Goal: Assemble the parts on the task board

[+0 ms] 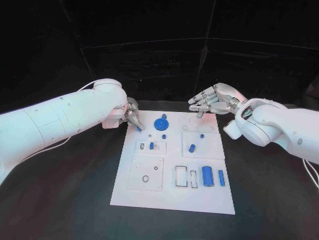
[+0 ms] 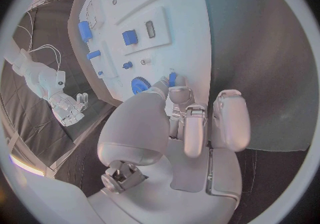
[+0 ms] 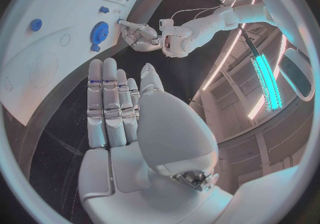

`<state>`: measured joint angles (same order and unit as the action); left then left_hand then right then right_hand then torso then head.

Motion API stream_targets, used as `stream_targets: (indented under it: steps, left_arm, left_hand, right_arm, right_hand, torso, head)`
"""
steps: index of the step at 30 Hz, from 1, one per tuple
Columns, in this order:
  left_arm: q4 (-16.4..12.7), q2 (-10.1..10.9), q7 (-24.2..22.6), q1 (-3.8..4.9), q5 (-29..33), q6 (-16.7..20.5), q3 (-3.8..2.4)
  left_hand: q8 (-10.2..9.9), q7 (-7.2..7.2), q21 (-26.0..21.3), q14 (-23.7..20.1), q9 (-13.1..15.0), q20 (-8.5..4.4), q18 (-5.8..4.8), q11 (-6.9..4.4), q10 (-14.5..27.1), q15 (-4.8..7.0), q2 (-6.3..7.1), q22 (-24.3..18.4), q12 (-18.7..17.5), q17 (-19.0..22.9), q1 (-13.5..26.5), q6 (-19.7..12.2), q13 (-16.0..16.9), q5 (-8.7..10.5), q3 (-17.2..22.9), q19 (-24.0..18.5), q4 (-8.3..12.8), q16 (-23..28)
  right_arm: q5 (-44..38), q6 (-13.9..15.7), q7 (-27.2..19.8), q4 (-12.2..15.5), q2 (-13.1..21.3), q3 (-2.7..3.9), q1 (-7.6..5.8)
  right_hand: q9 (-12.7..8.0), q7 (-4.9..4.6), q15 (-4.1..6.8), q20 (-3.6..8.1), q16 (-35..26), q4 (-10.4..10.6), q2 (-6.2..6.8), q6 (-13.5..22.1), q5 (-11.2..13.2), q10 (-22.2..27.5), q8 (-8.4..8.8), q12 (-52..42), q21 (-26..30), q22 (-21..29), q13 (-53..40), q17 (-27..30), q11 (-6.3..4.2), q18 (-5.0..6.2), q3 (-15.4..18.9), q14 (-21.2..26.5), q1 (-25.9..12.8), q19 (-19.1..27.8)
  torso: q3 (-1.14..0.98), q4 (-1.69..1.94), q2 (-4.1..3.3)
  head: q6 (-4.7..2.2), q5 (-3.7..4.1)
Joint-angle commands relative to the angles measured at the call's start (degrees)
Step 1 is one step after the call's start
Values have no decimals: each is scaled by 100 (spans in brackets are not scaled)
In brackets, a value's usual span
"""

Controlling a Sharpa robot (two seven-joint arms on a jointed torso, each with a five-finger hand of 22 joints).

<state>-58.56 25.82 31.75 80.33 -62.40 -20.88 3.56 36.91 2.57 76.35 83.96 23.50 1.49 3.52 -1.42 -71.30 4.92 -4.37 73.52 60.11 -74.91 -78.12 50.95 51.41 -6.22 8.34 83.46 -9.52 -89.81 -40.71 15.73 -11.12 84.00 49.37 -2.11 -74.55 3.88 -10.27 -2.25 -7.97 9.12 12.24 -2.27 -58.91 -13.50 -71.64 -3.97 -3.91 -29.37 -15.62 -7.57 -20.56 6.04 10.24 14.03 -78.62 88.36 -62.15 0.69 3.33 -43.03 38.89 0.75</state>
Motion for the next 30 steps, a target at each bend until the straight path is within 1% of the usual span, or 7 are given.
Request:
stream_targets:
  steps: [1,8,9,12,20,28,30]
  left_arm:
    - [-56,39,-158,8,325,237,-3]
    - [-357,250,-175,10,616,409,-3]
    - [-432,300,-170,11,649,462,-3]
    - [-715,481,-155,11,733,689,-3]
    - [-1600,1008,-170,-16,672,1349,14]
    - [-2487,1539,-303,-159,-248,1947,208]
    - [-2598,1606,-316,-198,-373,2034,227]
  left_hand:
    - [89,33,-42,604,82,-17,41,4,-2,-23,23,0,-43,-1509,-81,-39,-38,-14,690,13,257,-19]
    - [214,31,-47,604,206,10,39,18,-66,-38,478,31,-47,-1509,331,-71,-59,7,1817,22,411,-19]
    - [218,32,-47,604,209,11,38,17,-68,-37,483,32,-45,-1509,342,-70,-58,7,1840,23,414,-19]
    - [317,38,-40,604,299,7,36,8,-125,-33,669,66,-11,-1509,696,-67,-40,21,2466,37,512,-19]
    - [362,18,-20,604,335,6,28,1,-167,-19,729,98,29,-1509,799,-56,-4,24,2648,52,582,-19]
    - [384,8,13,604,352,1,19,-8,-203,-14,772,140,62,-1509,855,-41,28,30,2729,73,611,-19]
    - [389,5,22,604,355,0,17,-10,-212,-12,782,150,68,-1509,867,-36,33,31,2748,78,617,-19]
  right_arm:
    - [9,-43,-28,0,-11,3,-10]
    - [9,-57,-25,-21,-24,2,-10]
    - [9,-61,-25,-27,-29,2,-10]
    - [9,-77,-26,-51,-41,2,-10]
    - [9,-107,-27,-123,-85,0,-9]
    - [9,-124,-38,-178,-117,-1,-7]
    - [9,-127,-40,-186,-120,-1,-7]
  right_hand:
    - [-1,9,2,-35,-35,-31,-16,47,-36,22,-4,17,28,6,8,9,-7,22,7,39,-26,9]
    - [-1,9,2,-36,-42,-32,-28,46,-49,19,-5,16,35,11,12,10,-7,22,4,37,-27,7]
    - [-1,9,2,-36,-42,-32,-28,46,-49,19,-5,16,35,11,12,10,-7,22,4,37,-27,7]
    - [-1,9,2,-36,-42,-32,-28,46,-49,19,-5,16,35,11,12,10,-7,22,4,37,-27,7]
    - [-1,8,1,-36,-47,-32,-33,47,-58,19,-5,16,39,14,15,11,-7,23,5,37,-30,6]
    - [-1,8,1,-36,-47,-32,-33,47,-58,19,-5,16,39,14,15,11,-7,23,5,37,-30,6]
    - [-1,8,1,-36,-47,-32,-33,47,-58,19,-5,16,39,14,15,11,-7,23,5,37,-30,6]
  torso:
    - [0,-1,3]
    - [-6,13,12]
    - [-6,12,10]
    - [-5,12,11]
    - [-7,11,16]
    - [-3,13,24]
    - [-1,13,24]
  head:
    - [8,-3]
    - [9,0]
    - [9,-2]
    - [6,-11]
    - [-4,-57]
    - [2,-83]
    - [1,-89]
